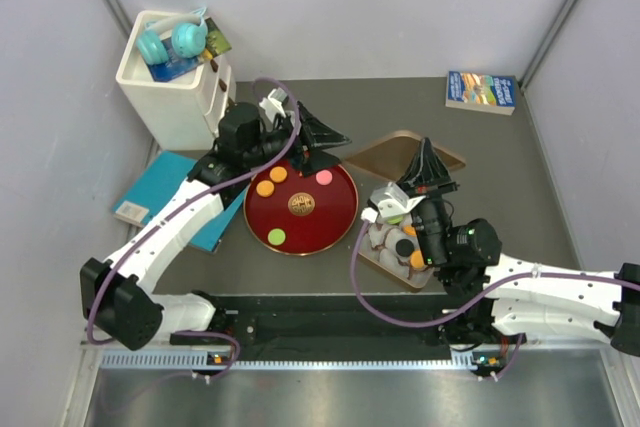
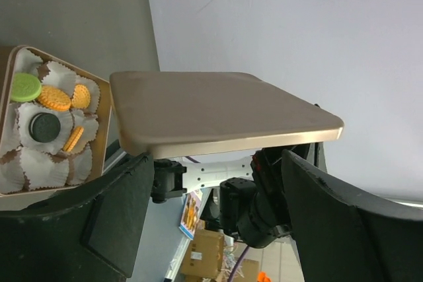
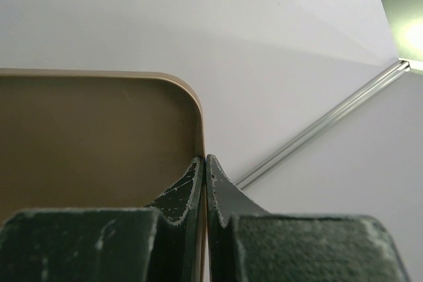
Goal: Pack the cookies
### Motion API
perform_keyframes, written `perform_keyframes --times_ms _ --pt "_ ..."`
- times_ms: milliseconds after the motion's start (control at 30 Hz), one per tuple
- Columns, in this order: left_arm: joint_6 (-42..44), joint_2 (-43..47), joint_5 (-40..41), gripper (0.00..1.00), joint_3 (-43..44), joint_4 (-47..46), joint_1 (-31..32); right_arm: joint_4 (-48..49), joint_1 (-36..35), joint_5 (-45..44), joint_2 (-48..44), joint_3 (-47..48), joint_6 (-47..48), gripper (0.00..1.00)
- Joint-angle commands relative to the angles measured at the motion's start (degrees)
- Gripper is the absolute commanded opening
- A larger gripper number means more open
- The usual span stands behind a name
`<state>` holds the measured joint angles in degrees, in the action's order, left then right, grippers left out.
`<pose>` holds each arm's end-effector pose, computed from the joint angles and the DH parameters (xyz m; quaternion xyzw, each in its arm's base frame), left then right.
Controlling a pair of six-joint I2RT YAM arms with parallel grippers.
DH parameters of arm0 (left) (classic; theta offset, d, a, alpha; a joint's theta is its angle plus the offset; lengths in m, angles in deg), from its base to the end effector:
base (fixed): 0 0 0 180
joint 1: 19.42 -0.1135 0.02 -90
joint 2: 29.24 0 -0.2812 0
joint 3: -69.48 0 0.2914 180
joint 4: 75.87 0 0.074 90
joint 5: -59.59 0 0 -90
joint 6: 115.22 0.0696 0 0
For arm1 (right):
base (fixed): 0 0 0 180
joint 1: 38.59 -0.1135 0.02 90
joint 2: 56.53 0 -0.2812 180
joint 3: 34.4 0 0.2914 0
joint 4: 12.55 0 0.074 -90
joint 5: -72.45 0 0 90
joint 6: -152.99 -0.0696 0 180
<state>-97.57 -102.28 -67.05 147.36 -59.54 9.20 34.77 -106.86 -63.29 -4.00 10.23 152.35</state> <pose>0.2922 -0.2068 0.3812 -0.0892 0.7563 -0.6183 0.1944 0.1323 0.1973 0.3745 -0.3180 0.4211 -0.3157 0.7886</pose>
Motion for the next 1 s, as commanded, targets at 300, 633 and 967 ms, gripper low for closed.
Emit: perform_keyframes --times_ms 300,633,967 --pt "-9.0 -3.3 1.9 0.81 5.8 -5.1 3.2 3.7 -0.4 4.1 0.6 3.3 -0.3 0.0" --pt "-9.0 -8.5 1.8 0.77 6.1 -6.6 5.4 4.1 -0.4 4.6 1.2 4.2 0.2 0.0" --pt "-10.5 -16.3 -1.8 0.73 9.1 -10.4 5.3 3.0 -0.5 5.9 0.4 4.4 0.9 0.0"
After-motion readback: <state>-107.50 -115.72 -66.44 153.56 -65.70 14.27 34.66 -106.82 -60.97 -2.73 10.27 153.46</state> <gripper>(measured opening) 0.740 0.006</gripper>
